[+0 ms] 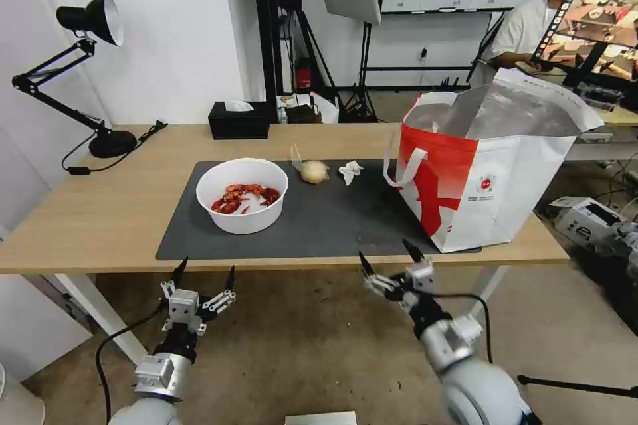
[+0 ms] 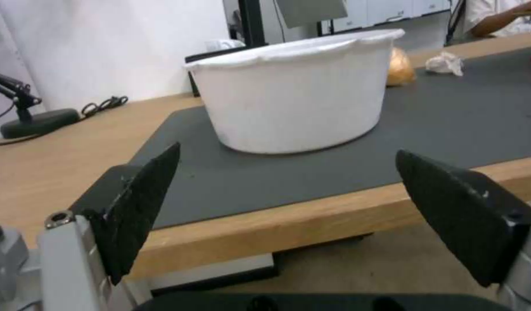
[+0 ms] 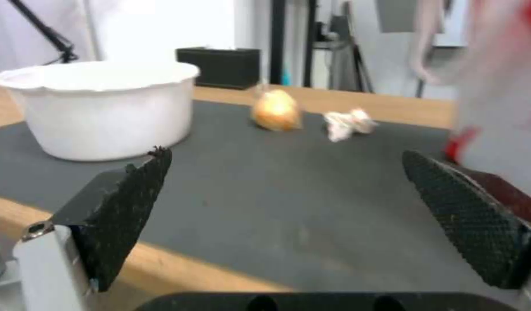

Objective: Pick up the trash from the table and place it into the takeout bag.

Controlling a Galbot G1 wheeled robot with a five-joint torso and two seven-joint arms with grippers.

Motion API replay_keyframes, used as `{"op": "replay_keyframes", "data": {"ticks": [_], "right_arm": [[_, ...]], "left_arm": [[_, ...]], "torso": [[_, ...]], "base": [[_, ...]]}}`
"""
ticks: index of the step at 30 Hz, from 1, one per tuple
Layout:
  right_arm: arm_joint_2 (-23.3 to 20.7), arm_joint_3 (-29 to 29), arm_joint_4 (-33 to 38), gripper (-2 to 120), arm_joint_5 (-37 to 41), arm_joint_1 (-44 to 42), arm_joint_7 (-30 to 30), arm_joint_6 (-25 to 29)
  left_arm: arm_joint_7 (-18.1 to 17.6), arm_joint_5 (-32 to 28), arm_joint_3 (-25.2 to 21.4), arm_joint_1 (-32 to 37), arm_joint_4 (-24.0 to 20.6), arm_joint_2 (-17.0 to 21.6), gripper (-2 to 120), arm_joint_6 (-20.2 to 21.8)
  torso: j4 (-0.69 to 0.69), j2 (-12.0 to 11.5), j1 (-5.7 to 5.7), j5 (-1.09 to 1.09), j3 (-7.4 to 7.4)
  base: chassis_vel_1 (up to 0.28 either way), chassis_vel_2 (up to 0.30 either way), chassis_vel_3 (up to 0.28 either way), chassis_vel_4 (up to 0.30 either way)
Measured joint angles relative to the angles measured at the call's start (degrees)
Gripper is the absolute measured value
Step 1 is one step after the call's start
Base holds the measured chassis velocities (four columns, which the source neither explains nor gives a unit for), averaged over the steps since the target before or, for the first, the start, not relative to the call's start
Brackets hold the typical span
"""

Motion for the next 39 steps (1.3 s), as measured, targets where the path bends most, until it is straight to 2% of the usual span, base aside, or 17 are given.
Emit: {"op": "replay_keyframes", "data": {"ticks": [2,4,11,15,18,23,26,27,30,31,34,39], "right_arm": [[-0.10,-1.58,-1.37,100,0.53,2.67,0.24,-0.41],[0.13,-5.54,-4.29,100,2.16,9.00,1.48,-1.58],[1.24,-10.10,-7.07,100,4.47,16.50,3.35,-3.45],[2.27,-13.02,-8.74,100,5.45,21.59,6.57,-5.93],[3.44,-15.62,-10.05,100,8.26,25.66,13.04,-9.86],[4.61,-17.52,-11.80,100,9.18,28.88,18.15,-12.33],[6.67,-19.91,-13.88,100,12.54,33.38,24.93,-15.73],[6.67,-19.91,-13.88,100,12.54,33.38,24.93,-15.73],[8.76,-21.36,-16.17,100,15.65,37.16,30.50,-17.89],[8.76,-21.36,-16.17,100,15.65,37.16,30.50,-17.89],[11.19,-21.94,-19.03,100,18.46,40.84,35.54,-20.08],[13.36,-21.95,-22.64,100,20.76,44.45,38.72,-21.86]], "left_arm": [[0.00,0.03,-0.07,0.14,-0.06,-0.05,100,0.05],[0.00,0.21,-0.23,0.72,-0.46,-0.19,100,0.16],[0.00,0.42,-0.88,1.44,-0.76,-0.49,100,0.20],[0.00,0.43,-1.72,2.05,-1.03,-0.65,100,0.20],[0.00,0.43,-2.00,2.15,-1.07,-0.90,100,0.17],[0.00,0.43,-1.88,2.30,-0.99,-0.95,100,0.13],[-0.01,0.44,-1.80,2.30,-0.74,-0.58,100,0.12],[-0.01,0.44,-1.80,2.30,-0.74,-0.58,100,0.12],[-0.02,0.38,-1.79,2.25,-0.74,-0.26,100,0.13],[-0.02,0.38,-1.79,2.25,-0.74,-0.26,100,0.13],[-0.04,0.29,-2.07,2.49,-0.88,-0.13,100,0.15],[-0.05,0.25,-2.47,3.07,-0.98,-0.07,100,0.14]], "torso": [[-0.01,0.00,0.00,0.00,0.01],[-0.01,0.00,0.00,-0.01,0.00],[0.00,0.00,0.00,-0.01,0.00],[-0.01,0.00,0.00,-0.01,0.00],[-0.01,0.00,0.00,-0.01,0.00],[-0.02,0.00,0.00,-0.01,0.00],[-0.02,0.00,0.00,-0.01,0.00],[-0.02,0.00,0.00,-0.01,0.00],[-0.01,0.00,0.00,-0.01,0.00],[-0.01,0.00,0.00,-0.01,0.00],[-0.01,0.00,0.00,0.00,0.00],[-0.01,0.00,0.00,0.00,0.00]], "base": [[0.000,0.000,0.000,0.000],[0.000,0.000,0.000,0.000],[0.000,0.000,0.000,0.000],[0.000,0.000,0.000,0.000],[0.000,0.000,0.000,0.000],[0.000,0.000,0.000,0.000],[0.000,0.000,0.000,0.000],[0.000,0.000,0.000,0.000],[0.000,0.000,0.000,0.000],[0.000,0.000,0.000,0.000],[0.000,0.000,0.000,0.000],[0.000,0.000,0.000,0.000]]}}
